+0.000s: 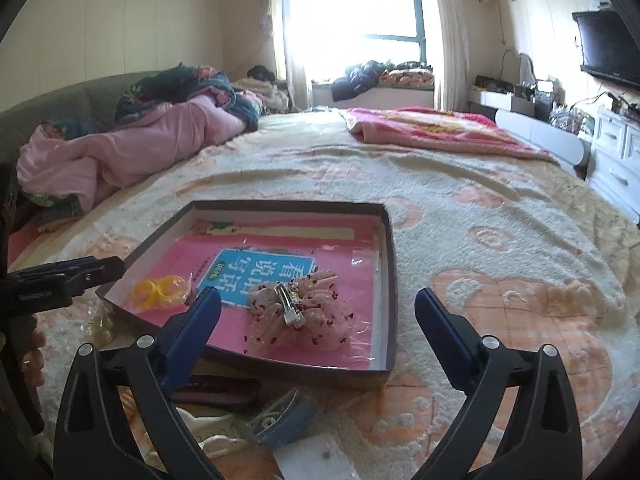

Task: Organize jewelry
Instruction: 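Withdraw both open tools from the tray back toward the loose items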

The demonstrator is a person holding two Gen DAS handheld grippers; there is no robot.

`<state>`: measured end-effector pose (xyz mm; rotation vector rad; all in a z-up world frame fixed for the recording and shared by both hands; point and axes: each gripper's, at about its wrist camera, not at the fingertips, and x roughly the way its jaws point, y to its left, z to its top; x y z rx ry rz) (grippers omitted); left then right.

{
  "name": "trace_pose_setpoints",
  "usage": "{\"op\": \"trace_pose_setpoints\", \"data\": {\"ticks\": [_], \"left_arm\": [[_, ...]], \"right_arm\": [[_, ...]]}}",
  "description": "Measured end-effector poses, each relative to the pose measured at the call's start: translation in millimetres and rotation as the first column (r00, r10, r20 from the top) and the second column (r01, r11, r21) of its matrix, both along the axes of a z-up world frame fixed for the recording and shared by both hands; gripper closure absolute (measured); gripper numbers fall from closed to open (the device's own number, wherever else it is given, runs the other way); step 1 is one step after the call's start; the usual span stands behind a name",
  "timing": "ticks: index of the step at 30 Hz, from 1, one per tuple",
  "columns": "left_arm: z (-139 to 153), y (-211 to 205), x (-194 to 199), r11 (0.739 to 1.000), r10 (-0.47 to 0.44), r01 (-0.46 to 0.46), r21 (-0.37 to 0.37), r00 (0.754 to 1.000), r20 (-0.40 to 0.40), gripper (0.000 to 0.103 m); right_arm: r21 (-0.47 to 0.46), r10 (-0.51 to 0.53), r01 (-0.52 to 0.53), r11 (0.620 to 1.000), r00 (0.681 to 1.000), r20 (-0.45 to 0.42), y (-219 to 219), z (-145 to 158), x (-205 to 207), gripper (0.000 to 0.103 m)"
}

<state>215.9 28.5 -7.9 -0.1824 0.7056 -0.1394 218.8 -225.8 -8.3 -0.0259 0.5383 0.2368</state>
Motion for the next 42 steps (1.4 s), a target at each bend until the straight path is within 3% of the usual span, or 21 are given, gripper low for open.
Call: {"op": "trace_pose_setpoints", "data": {"ticks": [5,15,20,27,37,42], "left_arm": [[13.0,4.7,-16.6,1.0,0.02,-0.021,0.009,0.998,0.064,0.012],[35.8,9.5,-54.4,0.999,0.039,-0.04,0.003,0.977,0.209,0.011],[36.8,10.5,-69.1,0.999,0.039,-0.043,0.014,0.971,0.237,0.011],[31.0,12.1,-82.6,0.998,0.046,-0.053,0.025,0.971,0.235,0.011],[12.5,13.0,-91.8,0.998,0.037,-0.046,0.049,0.986,0.164,0.011],[-3.4,7.5,-95.4,0.997,0.009,-0.016,0.074,0.996,0.089,0.011]], "right_arm": [[-0.01,0.003,-0.002,1.0,0.999,0.052,-0.4,8.5,-20.3,0.007],[-0.032,0.035,-0.033,0.999,0.995,0.095,7.2,11.8,-60.3,0.007],[-0.051,0.063,-0.058,0.997,0.993,0.103,15.2,9.6,-77.7,0.007],[-0.063,0.115,-0.11,0.992,0.99,0.085,29.5,4.6,-100.3,0.007],[-0.058,0.147,-0.145,0.988,0.989,0.035,36.3,-7.4,-119.0,0.007],[-0.06,0.149,-0.148,0.987,0.989,0.01,37.6,-14.9,-123.8,0.007]]}}
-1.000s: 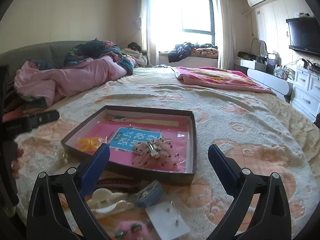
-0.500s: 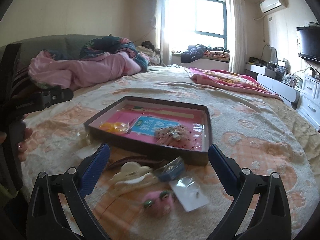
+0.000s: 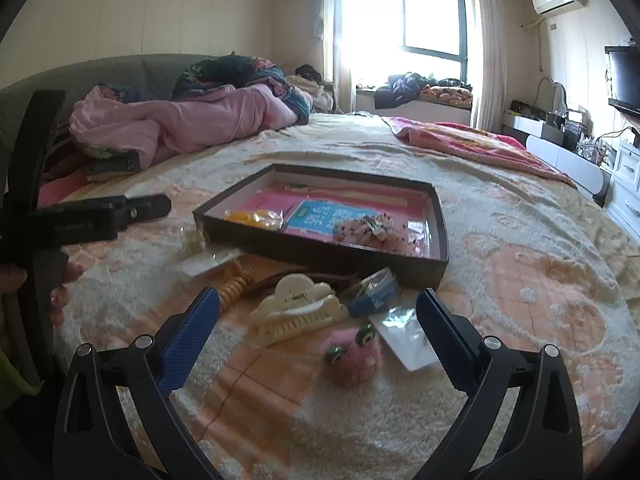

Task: Organize jewelry
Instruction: 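Withdraw both open tools from the tray back toward the loose items, then grasp the pink fuzzy pom-pom with the right tool while the left grasps the clear plastic packet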

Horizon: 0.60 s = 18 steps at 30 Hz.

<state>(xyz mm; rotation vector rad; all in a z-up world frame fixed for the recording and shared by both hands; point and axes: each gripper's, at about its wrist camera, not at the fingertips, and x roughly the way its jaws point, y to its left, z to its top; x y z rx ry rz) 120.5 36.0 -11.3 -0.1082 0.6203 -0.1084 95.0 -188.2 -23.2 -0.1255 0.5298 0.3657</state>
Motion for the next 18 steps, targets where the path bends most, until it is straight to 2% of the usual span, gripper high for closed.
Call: {"op": "trace_pose_setpoints", "data": {"ticks": [8,16,18], "left_arm": [[-22.1,-10.8,-0.1,0.999,-0.037,0.04,0.033,0.996,-0.078,0.011],[-39.0,-13.8,9.3,0.998,-0.056,0.06,0.028,0.989,-0.134,0.012],[-41.9,-14.5,13.4,0.997,-0.071,0.073,0.013,0.986,-0.148,0.02]], "right_arm": [[-0.04,-0.002,0.0,0.999,0.999,-0.049,2.4,-16.4,-2.7,0.008],[-0.076,-0.024,0.018,0.997,0.997,-0.078,-1.0,-32.5,11.5,0.031],[-0.086,-0.029,0.022,0.996,0.996,-0.085,-1.8,-35.8,16.4,0.038]]}}
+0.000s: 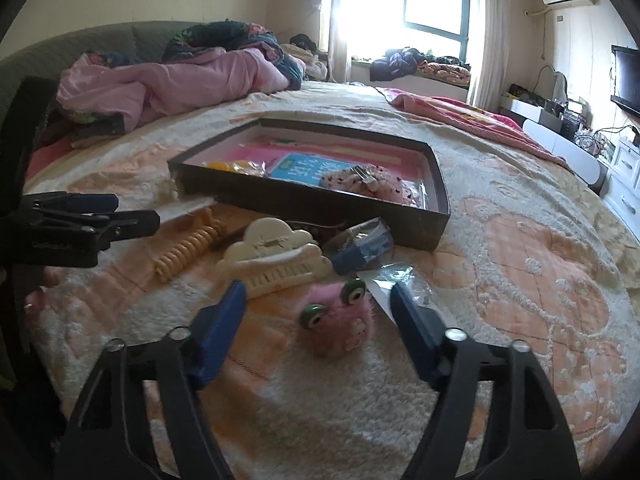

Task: Organize jewelry
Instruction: 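Grasp the pink fuzzy pom-pom with the right tool while the left grasps the clear plastic packet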

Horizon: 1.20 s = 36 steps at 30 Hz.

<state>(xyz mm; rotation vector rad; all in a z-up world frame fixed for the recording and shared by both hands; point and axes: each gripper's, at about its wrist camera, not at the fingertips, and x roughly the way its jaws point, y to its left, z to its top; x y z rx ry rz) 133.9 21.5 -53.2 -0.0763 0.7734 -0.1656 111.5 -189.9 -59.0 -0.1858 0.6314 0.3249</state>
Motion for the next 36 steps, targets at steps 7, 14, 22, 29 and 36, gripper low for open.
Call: {"op": "trace_pose_setpoints", "data": {"ticks": [7,14,22,29,36], "left_arm": [[-6.7,-4.6,10.2,1.0,-0.024,0.024,-0.018,0.999,-0.032,0.04],[-12.0,-3.1,20.9,0.998,-0.033,0.03,-0.047,0.998,-0.061,0.064],[-5.6,-13.3,14.4,0.998,-0.064,0.064,-0.001,0.997,-0.039,0.071],[9.5,-12.7,2.3,0.998,-0.07,0.07,-0.012,0.998,-0.004,0.071],[23.9,-16.0,-5.6,0.997,-0.072,0.073,-0.021,0.997,0.039,0.071]], "right_arm": [[-0.057,-0.018,0.017,0.998,1.0,-0.013,3.7,-11.7,11.7,0.07],[-0.001,0.009,-0.009,1.0,1.0,-0.022,0.1,-6.0,10.3,0.075],[0.058,0.074,-0.073,0.996,0.997,-0.021,5.1,4.8,1.8,0.075],[0.081,0.095,-0.095,0.992,0.995,0.002,6.2,16.7,-5.8,0.075],[0.097,0.062,-0.062,0.993,0.998,0.009,-4.7,24.7,-4.4,0.075]]}}
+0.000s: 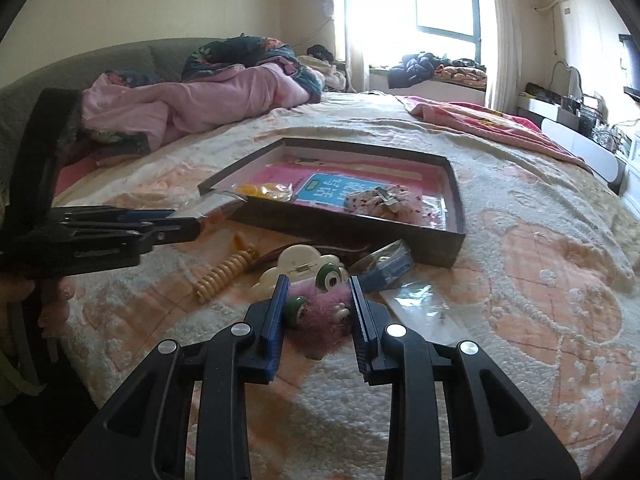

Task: Organize jewelry
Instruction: 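Grasp the pink fuzzy pom-pom with the right tool while the left grasps the clear plastic packet, then carry the pom-pom into the tray and open the right tool while the left releases the packet there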

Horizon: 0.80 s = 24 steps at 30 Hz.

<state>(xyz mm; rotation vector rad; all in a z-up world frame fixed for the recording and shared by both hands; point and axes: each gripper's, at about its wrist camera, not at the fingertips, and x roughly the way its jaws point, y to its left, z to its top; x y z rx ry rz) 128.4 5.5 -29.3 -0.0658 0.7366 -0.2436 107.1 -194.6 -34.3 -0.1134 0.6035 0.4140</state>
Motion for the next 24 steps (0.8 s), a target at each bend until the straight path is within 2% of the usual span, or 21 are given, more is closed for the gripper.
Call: {"op": "trace_pose_setpoints", "data": {"ticks": [9,24], "left_arm": [[13.0,-8.2,-1.6,1.0,-0.009,0.009,-0.011,0.999,0.04,0.071],[27.2,-22.8,27.9,1.0,-0.02,0.021,-0.018,0.998,0.066,0.071]], "right_arm": [[0.018,-0.065,0.064,0.998,0.998,0.02,-21.0,10.7,6.5,0.075],[0.029,-0.156,0.154,0.988,0.986,0.06,-50.7,27.5,32.4,0.075]]}}
